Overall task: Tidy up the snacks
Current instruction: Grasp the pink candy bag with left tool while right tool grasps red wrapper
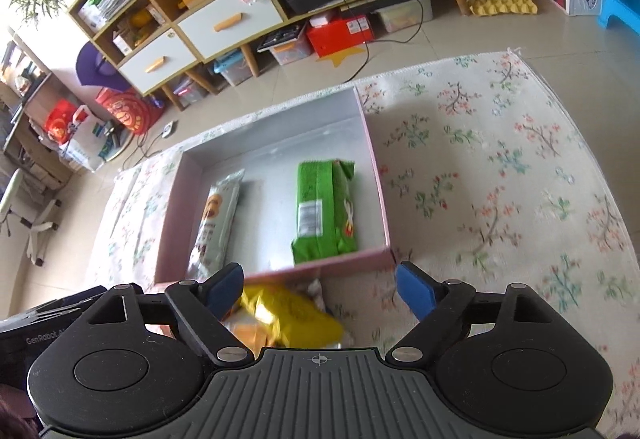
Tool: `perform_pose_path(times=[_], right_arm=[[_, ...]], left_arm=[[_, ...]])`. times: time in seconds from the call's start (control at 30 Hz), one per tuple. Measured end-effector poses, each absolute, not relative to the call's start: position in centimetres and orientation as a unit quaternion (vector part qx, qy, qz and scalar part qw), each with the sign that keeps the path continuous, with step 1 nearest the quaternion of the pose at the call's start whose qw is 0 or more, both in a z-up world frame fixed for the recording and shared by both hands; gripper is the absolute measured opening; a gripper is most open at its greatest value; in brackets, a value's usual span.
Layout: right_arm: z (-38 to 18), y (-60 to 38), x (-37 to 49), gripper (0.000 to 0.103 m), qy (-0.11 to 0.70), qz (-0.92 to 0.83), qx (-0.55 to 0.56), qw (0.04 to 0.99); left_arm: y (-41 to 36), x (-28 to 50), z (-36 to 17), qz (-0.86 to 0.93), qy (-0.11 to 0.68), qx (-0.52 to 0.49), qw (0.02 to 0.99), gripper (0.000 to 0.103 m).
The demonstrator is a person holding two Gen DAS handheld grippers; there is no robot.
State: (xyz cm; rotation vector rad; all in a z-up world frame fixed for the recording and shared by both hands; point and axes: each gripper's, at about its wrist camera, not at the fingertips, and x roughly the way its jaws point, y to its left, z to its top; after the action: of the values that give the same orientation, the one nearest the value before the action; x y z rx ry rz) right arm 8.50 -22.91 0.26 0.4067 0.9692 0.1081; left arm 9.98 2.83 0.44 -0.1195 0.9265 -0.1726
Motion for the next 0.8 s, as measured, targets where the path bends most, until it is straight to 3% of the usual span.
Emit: perform_pose_path(times=[0.3, 0.57, 0.8], right_arm=[[-1.0, -20.6, 4.7, 0.093, 0.475, 0.085, 0.179, 0.857], [-1.8, -16.3, 2.8, 0.093, 0.441, 0.133, 0.081, 0.884], [-2.9, -14.0, 2.5, 0.093, 0.387, 0.181, 0.034, 0.903]], left_arm=[[4.2, 7.1, -1.5, -0.08, 0.451, -0.05, 0.887, 0.102], [6.8, 5.5, -3.5, -0.078, 0.461, -0.098, 0.878, 0.102], [7.8, 5.9, -4.2, -0.059, 0.486, -0.184, 0.852, 0.089]])
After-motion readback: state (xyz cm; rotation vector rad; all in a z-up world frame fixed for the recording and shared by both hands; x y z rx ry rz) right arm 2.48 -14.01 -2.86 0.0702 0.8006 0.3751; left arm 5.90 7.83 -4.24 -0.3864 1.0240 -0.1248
